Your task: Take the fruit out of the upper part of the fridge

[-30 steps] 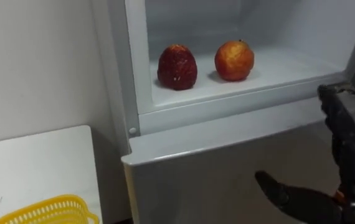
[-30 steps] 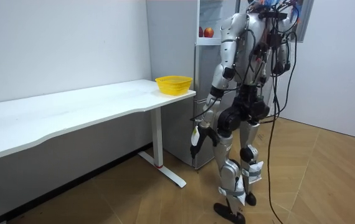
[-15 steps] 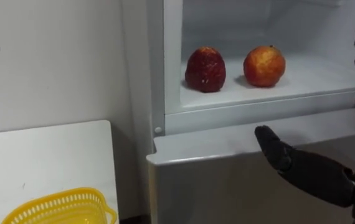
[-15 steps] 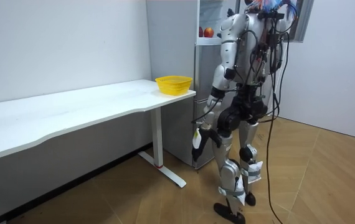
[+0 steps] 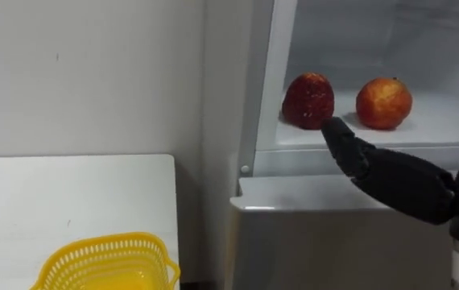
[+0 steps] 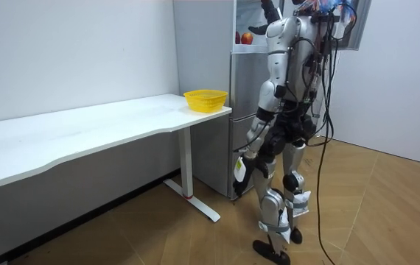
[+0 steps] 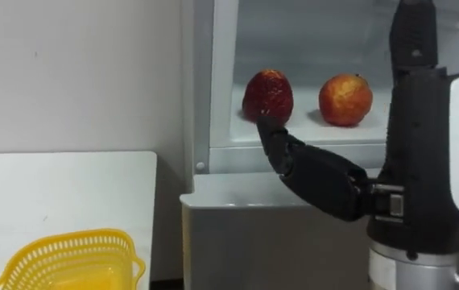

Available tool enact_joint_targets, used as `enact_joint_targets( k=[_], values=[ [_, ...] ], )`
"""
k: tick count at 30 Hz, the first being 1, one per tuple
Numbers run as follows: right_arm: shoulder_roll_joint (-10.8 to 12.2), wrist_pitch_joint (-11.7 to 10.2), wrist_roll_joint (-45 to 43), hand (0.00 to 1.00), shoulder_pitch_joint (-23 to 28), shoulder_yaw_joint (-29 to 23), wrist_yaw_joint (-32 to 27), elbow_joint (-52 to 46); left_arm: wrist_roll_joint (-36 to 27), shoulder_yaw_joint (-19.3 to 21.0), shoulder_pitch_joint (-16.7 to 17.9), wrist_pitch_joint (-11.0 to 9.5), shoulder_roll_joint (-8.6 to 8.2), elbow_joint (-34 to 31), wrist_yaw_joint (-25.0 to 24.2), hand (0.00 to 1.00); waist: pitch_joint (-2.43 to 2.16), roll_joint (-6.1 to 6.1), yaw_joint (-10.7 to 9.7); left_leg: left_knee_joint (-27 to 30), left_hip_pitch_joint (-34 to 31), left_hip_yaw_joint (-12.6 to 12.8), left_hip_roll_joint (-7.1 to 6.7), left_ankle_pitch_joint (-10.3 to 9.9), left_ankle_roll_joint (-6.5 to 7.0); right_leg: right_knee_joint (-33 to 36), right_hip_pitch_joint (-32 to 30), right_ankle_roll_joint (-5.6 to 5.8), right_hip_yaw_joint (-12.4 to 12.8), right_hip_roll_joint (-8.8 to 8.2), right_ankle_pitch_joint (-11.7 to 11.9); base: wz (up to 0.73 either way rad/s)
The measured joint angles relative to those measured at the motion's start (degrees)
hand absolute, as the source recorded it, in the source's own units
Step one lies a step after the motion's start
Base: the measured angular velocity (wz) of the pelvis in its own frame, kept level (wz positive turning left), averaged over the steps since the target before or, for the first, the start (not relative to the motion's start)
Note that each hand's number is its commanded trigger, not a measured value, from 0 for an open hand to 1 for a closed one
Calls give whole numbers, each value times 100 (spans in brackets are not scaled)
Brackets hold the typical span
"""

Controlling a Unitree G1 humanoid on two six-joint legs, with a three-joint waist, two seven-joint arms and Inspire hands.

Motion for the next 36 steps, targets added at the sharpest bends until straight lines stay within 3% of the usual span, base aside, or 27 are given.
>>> enact_joint_targets(
  k=[10,16,20,21,36],
  values=[
    [-42,236,186,0,-761,-260,56,808,479,505,-26,110,4,-225,5,0,-13,-13,169,41,-35,-106,-6,15,5,-6,-1,5,-170,-27,-3,4],
    [-45,482,286,0,-1105,-266,200,1240,465,506,-22,200,15,-219,-57,0,-22,-103,250,40,-4,-198,-12,17,4,-93,93,10,-417,-54,-6,7],
    [-46,548,285,0,-1418,-270,340,1759,491,503,-3,221,-16,-215,-113,0,-37,-142,268,44,3,-267,-10,19,1,-98,138,10,-436,-54,-6,11],
    [-45,571,286,0,-1497,-281,387,1854,491,503,2,222,-20,-211,-114,0,-15,-121,267,44,-1,-286,-11,19,1,-109,166,11,-443,-55,-7,8],
    [-105,696,499,0,-1792,-295,627,2226,488,591,-24,234,-16,-233,-160,0,-5,-115,296,56,-22,-317,-17,30,-14,-178,176,12,-459,-59,-7,0]
  ],
)
